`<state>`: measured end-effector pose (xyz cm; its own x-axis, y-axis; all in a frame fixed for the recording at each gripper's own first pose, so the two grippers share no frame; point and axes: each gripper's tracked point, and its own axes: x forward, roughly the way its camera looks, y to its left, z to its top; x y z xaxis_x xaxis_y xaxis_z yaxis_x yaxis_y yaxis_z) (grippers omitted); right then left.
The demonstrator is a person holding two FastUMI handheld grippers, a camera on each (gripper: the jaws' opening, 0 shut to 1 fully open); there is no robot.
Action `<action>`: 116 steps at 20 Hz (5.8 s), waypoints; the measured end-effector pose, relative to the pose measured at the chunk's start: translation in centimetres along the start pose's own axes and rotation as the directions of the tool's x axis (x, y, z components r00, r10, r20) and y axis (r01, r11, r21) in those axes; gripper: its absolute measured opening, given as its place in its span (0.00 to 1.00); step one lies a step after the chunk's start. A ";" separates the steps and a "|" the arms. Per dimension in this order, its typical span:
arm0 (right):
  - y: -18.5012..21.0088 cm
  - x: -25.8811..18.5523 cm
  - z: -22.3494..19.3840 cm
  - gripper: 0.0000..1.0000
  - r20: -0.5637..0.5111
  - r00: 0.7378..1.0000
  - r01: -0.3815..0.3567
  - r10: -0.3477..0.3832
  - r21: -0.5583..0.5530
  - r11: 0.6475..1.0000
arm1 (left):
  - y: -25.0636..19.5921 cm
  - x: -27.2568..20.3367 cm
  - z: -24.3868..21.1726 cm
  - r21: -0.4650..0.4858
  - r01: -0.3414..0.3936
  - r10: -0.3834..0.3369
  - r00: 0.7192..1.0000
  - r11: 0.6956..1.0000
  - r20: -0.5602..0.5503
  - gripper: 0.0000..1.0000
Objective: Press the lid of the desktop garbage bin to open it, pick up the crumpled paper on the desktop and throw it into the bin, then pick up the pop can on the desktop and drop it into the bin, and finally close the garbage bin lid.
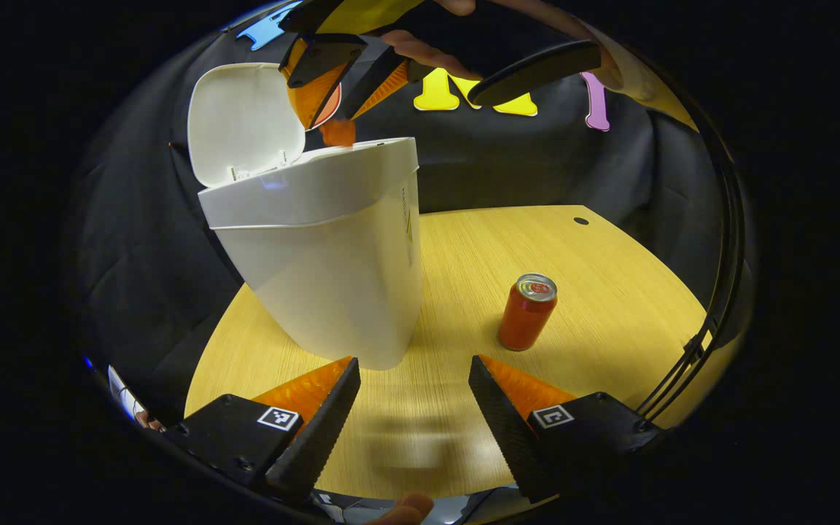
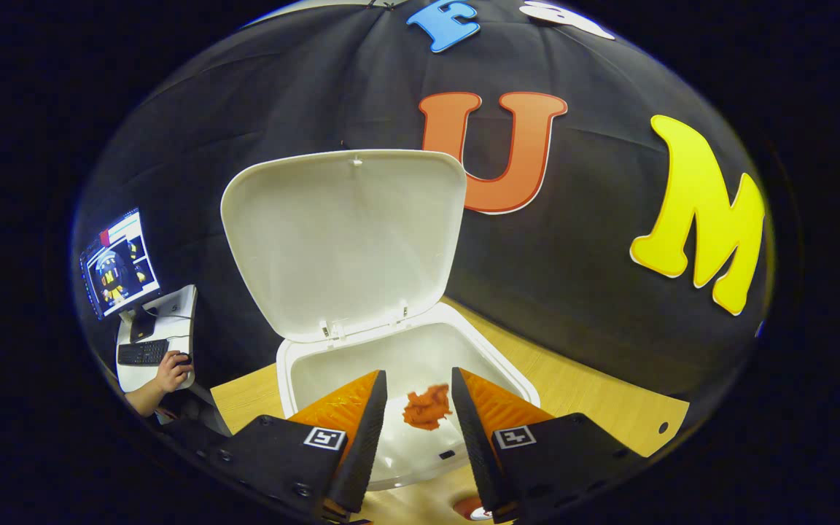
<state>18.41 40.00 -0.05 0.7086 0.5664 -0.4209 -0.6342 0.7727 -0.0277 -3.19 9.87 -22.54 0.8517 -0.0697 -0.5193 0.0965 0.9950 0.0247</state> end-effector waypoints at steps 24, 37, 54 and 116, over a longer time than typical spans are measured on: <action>-17.3 -17.3 -9.6 0.96 0.033 0.953 0.295 -0.302 0.129 0.947 | -9.2 5.8 -0.3 0.071 0.178 -0.179 0.984 0.982 0.019 1.00; -21.1 -23.2 -18.8 0.96 -0.148 0.896 0.439 -0.419 0.152 0.885 | -14.5 12.8 -1.6 0.056 0.256 -0.256 0.967 0.965 -0.021 1.00; -23.1 -27.2 -25.0 0.96 -0.256 0.847 0.517 -0.465 0.197 0.833 | -14.5 17.5 -2.5 0.103 0.220 -0.206 0.970 0.970 -0.129 0.88; -30.2 -25.8 -29.5 0.96 -0.213 0.899 0.434 -0.382 0.322 0.842 | 5.8 0.1 31.6 -0.126 -0.338 0.326 0.939 0.933 -0.110 0.90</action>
<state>10.16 -6.35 -15.07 0.8133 0.1532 -0.5614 -0.1269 0.9882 0.0857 13.69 13.36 4.57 0.7744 0.2664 -0.5739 -0.2631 0.9605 0.0908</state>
